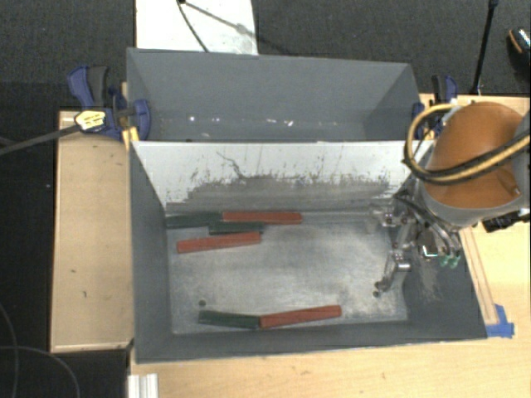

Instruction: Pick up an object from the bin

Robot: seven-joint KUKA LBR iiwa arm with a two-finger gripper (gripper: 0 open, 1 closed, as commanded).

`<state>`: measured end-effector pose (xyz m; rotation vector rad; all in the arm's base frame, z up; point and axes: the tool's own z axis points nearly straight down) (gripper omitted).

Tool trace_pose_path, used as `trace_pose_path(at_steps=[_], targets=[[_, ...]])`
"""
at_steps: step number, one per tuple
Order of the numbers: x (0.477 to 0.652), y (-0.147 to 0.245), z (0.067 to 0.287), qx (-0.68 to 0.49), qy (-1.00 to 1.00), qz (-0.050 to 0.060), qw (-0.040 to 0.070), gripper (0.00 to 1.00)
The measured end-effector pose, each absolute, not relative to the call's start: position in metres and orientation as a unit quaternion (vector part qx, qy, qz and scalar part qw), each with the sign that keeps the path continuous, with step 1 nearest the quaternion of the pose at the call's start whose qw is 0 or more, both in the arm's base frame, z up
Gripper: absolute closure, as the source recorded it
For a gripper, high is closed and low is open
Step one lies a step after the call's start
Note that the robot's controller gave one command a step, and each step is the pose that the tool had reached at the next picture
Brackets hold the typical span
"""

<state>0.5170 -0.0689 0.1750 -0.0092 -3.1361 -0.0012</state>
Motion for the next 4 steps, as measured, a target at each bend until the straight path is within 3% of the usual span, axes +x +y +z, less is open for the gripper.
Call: trace_pose_path(at_steps=[1, 2, 3, 4], targets=[[0.475, -0.006, 0.138, 0.061, -0.998, -0.002, 0.002, 0.0], [0.478, 0.003, 0.07, -0.143, -0.99, 0.0, -0.003, 0.0], [0.476, 0.003, 0.07, -0.14, -0.99, 0.0, -0.001, 1.0], [0.508, -0.017, 0.202, -0.094, -0.996, 0.0, -0.006, 1.0]])
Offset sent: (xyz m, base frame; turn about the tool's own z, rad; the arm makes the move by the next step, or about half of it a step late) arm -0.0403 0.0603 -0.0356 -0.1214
